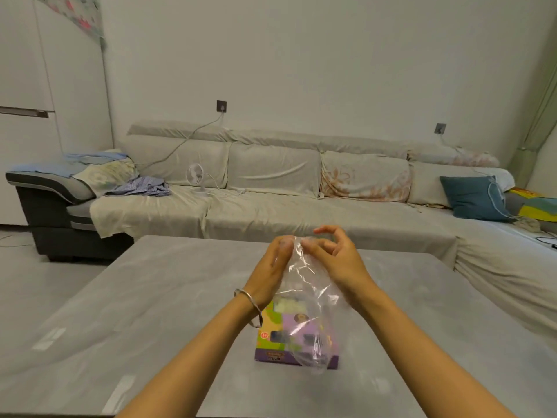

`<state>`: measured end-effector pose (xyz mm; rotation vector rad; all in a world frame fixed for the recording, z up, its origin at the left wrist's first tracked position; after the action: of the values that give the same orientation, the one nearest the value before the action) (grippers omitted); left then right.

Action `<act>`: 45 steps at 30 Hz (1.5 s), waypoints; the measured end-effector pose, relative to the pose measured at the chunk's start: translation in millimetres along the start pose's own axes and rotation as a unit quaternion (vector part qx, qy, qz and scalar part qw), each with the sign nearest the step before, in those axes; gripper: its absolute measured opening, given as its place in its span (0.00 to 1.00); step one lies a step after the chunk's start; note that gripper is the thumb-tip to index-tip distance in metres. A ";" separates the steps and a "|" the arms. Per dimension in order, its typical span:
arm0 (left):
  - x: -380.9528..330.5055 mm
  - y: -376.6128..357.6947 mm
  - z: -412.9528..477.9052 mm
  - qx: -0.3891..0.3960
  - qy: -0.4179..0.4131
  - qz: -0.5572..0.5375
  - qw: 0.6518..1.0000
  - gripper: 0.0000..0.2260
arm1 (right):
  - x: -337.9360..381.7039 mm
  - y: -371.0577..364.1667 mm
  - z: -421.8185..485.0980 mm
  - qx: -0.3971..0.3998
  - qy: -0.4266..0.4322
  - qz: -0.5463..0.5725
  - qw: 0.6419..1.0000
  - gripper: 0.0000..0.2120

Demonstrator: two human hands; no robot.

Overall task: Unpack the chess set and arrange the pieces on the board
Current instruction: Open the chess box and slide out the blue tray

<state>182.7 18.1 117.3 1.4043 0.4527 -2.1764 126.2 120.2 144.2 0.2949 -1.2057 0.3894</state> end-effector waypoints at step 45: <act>235.8 -240.0 -1.1 0.095 0.420 0.025 0.902 0.25 | -207.5 288.3 44.9 -0.340 0.017 -0.289 0.895 0.14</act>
<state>-34.7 159.5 -96.9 2.4153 0.4877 -1.4958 -102.4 331.8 -32.2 0.0241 -1.0869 -0.5466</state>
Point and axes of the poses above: each hand's wrist, its own z-axis towards the middle knuckle, its own y-axis out of the back of the hand, x = y × z, the point moved 10 cm from there along z, towards the middle knuckle, and after that the axes turned 11 degrees about -x, right-handed, at the moved point
